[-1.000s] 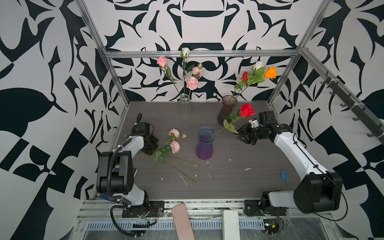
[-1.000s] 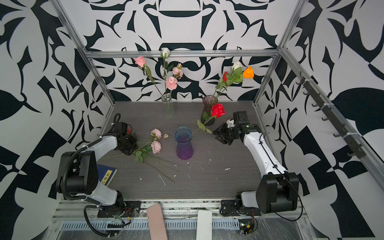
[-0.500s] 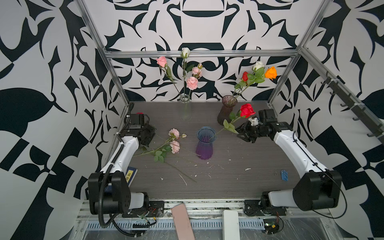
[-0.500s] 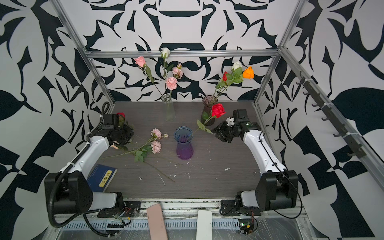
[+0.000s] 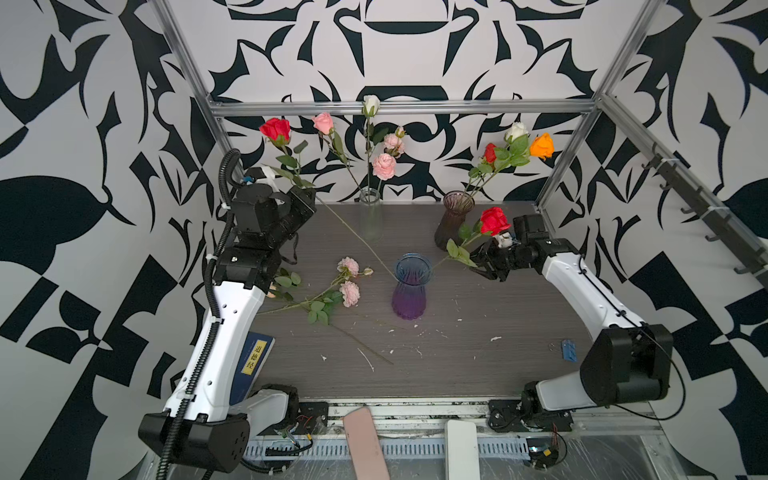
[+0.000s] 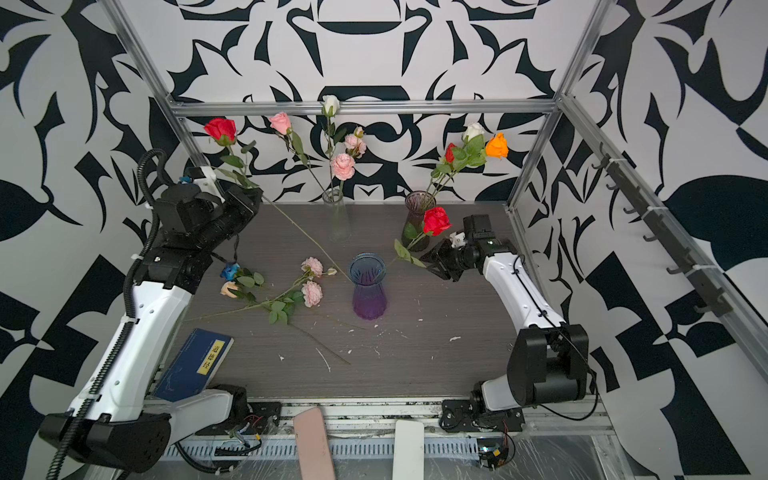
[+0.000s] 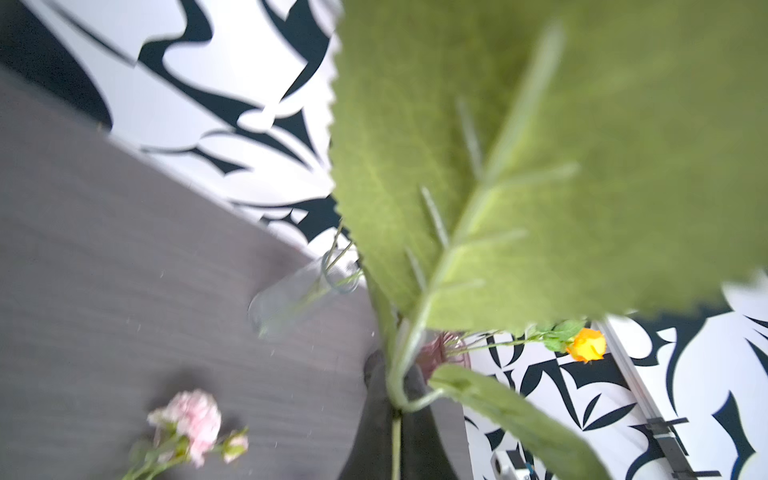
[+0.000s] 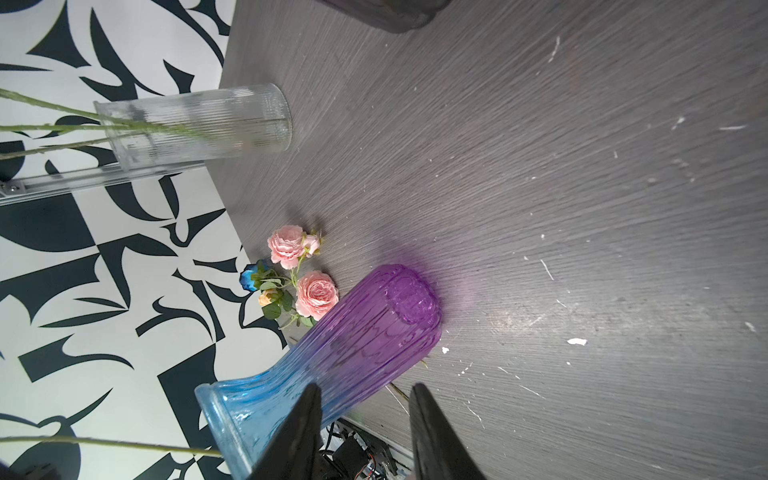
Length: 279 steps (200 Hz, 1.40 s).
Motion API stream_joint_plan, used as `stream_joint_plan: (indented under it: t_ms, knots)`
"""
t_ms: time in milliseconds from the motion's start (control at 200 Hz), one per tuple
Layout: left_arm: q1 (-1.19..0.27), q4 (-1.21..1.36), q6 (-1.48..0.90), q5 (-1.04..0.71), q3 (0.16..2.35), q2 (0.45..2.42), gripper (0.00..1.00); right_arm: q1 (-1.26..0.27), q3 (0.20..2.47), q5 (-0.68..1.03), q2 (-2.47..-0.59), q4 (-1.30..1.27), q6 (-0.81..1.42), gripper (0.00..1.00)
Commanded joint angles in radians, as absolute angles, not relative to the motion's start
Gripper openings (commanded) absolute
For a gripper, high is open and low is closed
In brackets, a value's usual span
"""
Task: Arrange the flowers into the vase
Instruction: 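Lift the red rose and lower its stem into the blue-purple vase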
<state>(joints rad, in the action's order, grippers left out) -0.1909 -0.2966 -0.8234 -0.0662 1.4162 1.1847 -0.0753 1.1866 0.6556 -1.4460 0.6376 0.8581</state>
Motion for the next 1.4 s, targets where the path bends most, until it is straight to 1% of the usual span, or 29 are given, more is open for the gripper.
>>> stream_joint_plan:
  t_ms: [0,285,305,495,690,1070,1320,1360,1390]
  knots:
    - [-0.216,-0.248,-0.763,-0.052,1.48,1.214,0.0,-0.077,1.218,0.678,-1.422,0.617,0.839,0.39]
    - [-0.328,-0.3,-0.593,0.004,1.612,1.266,0.0,-0.072,1.204,0.681,-1.414,0.612,0.838,0.39]
    - [-0.338,-0.309,-0.577,0.012,1.622,1.299,0.0,-0.071,1.203,0.681,-1.414,0.612,0.838,0.39]
    - [-0.479,-0.367,-0.375,0.112,1.709,1.351,0.0,-0.066,1.199,0.686,-1.418,0.607,0.836,0.39]
    - [-0.625,-0.376,-0.195,0.213,1.717,1.404,0.0,-0.064,1.198,0.692,-1.421,0.604,0.836,0.39]
    - [-0.724,-0.376,-0.253,0.235,1.644,1.45,0.0,-0.056,1.189,0.691,-1.406,0.615,0.833,0.39]
    - [-0.765,-0.38,-0.295,0.214,1.582,1.442,0.0,-0.055,1.189,0.687,-1.396,0.617,0.837,0.39]
    - [-0.768,-0.385,-0.295,0.208,1.577,1.439,0.1,-0.055,1.188,0.686,-1.395,0.618,0.836,0.39]
    - [-0.769,-0.389,-0.295,0.205,1.574,1.438,0.23,-0.054,1.187,0.685,-1.394,0.618,0.837,0.39]
